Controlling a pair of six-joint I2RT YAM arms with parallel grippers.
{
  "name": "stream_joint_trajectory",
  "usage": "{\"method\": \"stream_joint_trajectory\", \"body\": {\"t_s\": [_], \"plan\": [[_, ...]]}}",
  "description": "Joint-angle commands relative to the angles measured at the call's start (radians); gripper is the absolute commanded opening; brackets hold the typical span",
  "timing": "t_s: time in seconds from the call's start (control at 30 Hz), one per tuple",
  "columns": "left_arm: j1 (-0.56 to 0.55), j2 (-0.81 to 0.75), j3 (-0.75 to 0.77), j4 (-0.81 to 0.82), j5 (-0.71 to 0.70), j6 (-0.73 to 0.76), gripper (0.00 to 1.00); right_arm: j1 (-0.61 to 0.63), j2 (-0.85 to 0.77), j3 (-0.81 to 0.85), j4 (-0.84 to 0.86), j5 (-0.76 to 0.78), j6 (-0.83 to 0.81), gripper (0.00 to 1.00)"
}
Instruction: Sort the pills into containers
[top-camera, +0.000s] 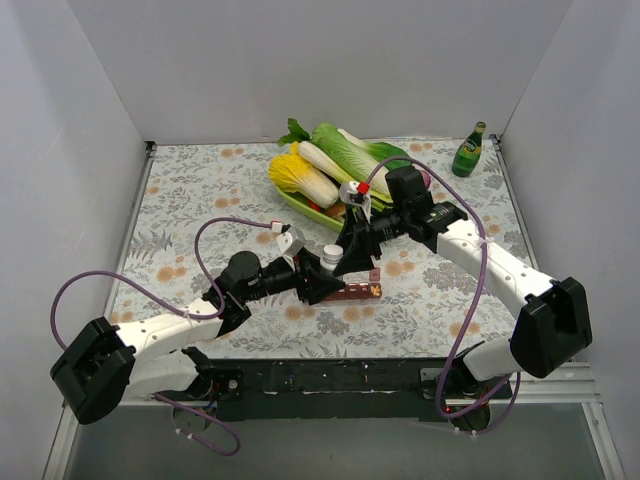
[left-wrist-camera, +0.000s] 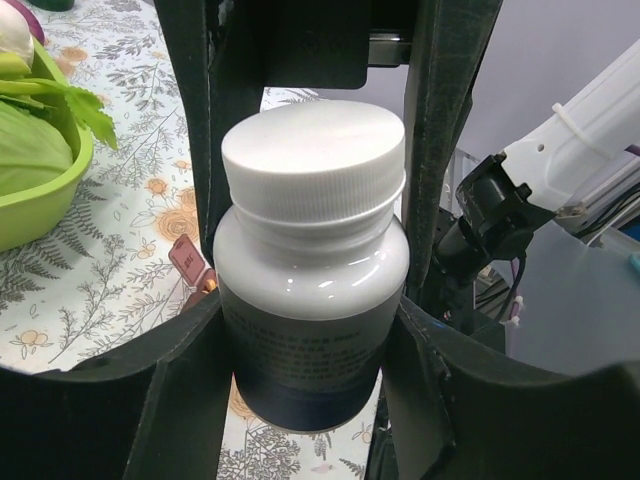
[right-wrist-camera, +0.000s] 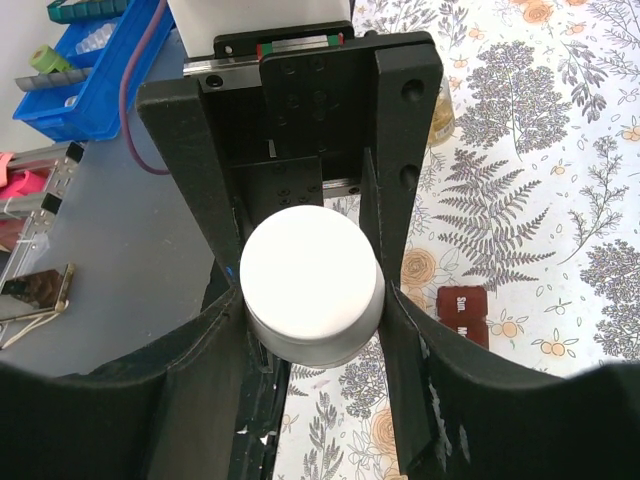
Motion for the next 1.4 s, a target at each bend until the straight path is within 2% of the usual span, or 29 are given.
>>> {"method": "stream_joint_trajectory", "body": {"t_s": [0.0,0.03,0.13,0.2,0.23,0.27,0.3,0.37,0.47,0.6,0.73,0.87,1.0,1.17,1.37], "plan": [[-0.001,-0.039,0.021,-0.021,-0.007,0.006,0.3,-0.005,-0.033,-0.008,0.04,-0.027,0.013,0.29],[-0.001,-0.045,0.019,-0.026,-0.005,0.006,0.24,-0.007,-0.033,-0.008,0.042,-0.026,0.013,0.29],[-0.001,-0.057,0.025,-0.056,0.012,0.018,0.15,-0.007,-0.035,-0.008,0.04,-0.024,0.015,0.32],[-0.001,-0.057,0.032,-0.082,0.021,0.029,0.0,-0.007,-0.035,-0.008,0.036,-0.024,0.012,0.41],[-0.001,-0.06,0.035,-0.092,0.027,0.032,0.0,-0.007,-0.035,-0.004,0.032,-0.024,0.007,0.48],[-0.001,-0.06,0.036,-0.099,0.032,0.035,0.0,-0.007,-0.038,-0.004,0.02,-0.022,0.001,0.64],[-0.001,-0.062,0.039,-0.112,0.038,0.044,0.0,-0.007,-0.041,-0.001,0.014,-0.015,-0.017,0.7],[-0.001,-0.063,0.047,-0.131,0.058,0.05,0.0,-0.007,-0.049,-0.003,0.003,-0.009,-0.025,0.82],[-0.001,-0.069,0.047,-0.155,0.073,0.06,0.0,-0.007,-0.053,0.0,-0.007,-0.001,-0.043,0.87],[-0.001,-0.082,0.048,-0.181,0.093,0.072,0.0,-0.008,-0.059,0.017,-0.073,0.027,-0.098,0.92],[-0.001,-0.103,0.048,-0.228,0.133,0.115,0.0,-0.028,-0.07,0.038,-0.203,0.051,-0.239,0.94],[-0.001,-0.115,0.067,-0.323,0.196,0.182,0.0,-0.039,-0.049,0.13,-0.455,0.068,-0.555,0.96],[-0.001,-0.122,0.082,-0.392,0.242,0.225,0.0,-0.027,-0.006,0.227,-0.624,0.04,-0.708,0.97],[-0.001,-0.138,0.09,-0.428,0.262,0.273,0.0,0.007,0.043,0.327,-0.791,0.044,-0.812,0.95],[-0.001,-0.128,0.104,-0.454,0.282,0.291,0.0,0.079,0.065,0.315,-0.785,0.07,-0.781,0.88]]}}
